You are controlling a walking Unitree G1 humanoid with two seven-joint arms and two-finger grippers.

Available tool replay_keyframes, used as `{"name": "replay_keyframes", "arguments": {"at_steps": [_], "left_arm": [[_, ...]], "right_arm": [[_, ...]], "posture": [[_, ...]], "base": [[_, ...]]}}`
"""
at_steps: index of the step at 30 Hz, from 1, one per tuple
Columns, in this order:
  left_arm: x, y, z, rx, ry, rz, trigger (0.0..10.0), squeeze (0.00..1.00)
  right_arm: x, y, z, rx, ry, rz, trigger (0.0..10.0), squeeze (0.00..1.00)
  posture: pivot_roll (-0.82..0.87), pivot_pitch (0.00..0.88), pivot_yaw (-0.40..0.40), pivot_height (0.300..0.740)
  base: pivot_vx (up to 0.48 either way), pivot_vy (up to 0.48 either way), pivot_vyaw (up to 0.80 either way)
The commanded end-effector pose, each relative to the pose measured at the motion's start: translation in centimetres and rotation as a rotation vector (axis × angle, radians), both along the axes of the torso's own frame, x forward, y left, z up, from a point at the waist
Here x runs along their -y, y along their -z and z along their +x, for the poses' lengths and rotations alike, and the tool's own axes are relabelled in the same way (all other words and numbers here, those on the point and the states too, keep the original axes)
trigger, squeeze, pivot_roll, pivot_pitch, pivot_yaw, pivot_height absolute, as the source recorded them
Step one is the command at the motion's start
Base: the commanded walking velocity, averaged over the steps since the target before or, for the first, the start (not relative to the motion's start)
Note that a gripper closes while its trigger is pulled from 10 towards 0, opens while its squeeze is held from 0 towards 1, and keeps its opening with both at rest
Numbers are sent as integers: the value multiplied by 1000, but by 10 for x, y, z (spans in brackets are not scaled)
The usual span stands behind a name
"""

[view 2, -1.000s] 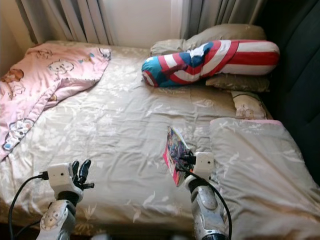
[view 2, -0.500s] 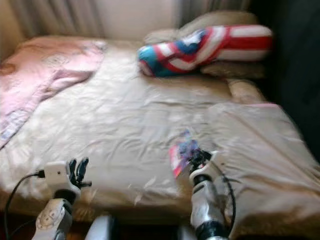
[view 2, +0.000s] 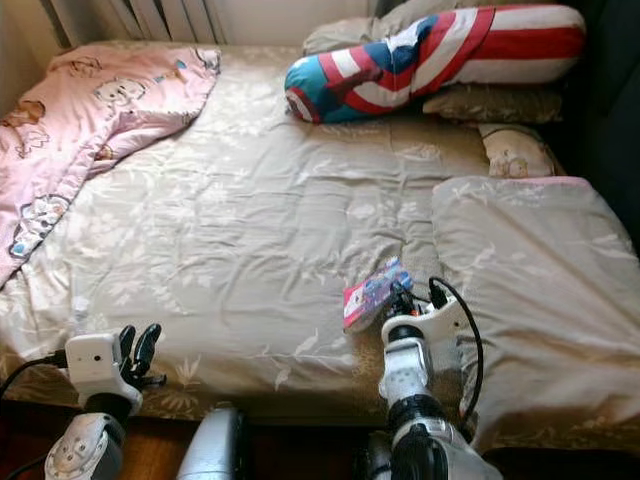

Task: Clean up the room

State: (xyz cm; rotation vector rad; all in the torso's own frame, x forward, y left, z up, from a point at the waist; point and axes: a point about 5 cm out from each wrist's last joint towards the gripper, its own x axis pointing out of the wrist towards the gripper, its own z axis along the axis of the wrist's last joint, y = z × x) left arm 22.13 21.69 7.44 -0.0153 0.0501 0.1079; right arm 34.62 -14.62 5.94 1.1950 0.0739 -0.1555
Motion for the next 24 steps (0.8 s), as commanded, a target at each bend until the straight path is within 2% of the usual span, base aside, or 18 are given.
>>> {"name": "replay_keyframes", "arguments": {"at_steps": [1, 4, 6, 8, 13, 17, 18, 24], "left_arm": [[-3, -1, -7, -22, 8, 24, 10000, 0], [-2, -3, -11, -31, 15, 32, 10000, 0], [-3, -7, -21, -40, 23, 49, 10000, 0], [-4, -8, -24, -47, 22, 55, 10000, 0], [-5, -10, -32, -63, 21, 64, 10000, 0], [-5, -13, -52, -104, 26, 74, 10000, 0], [-6, -13, -60, -124, 21, 81, 10000, 0], [-9, -17, -74, -153, 12, 89, 10000, 0]], "right_arm": [[6, -11, 7, 64, 35, 55, 10000, 0], [9, -13, 9, 66, 50, 102, 10000, 0], [12, -13, 9, 70, 65, 122, 10000, 0], [15, -13, 10, 73, 83, 147, 10000, 0], [20, -7, 6, 25, 115, 144, 10000, 0], [32, 29, -18, -196, 184, 89, 10000, 0], [32, 42, -29, -273, 191, 73, 10000, 0], [29, 59, -44, -356, 205, 83, 10000, 0]], "posture": [[219, 250, 14, 648], [232, 259, 19, 648], [265, 289, 30, 648], [271, 302, 35, 648], [282, 326, 44, 648], [328, 379, 63, 648], [333, 389, 67, 648], [352, 423, 79, 648]], "base": [[0, 0, 0], [0, 0, 0], [0, 0, 0], [0, 0, 0], [0, 0, 0], [0, 0, 0], [0, 0, 0], [0, 0, 0]]}}
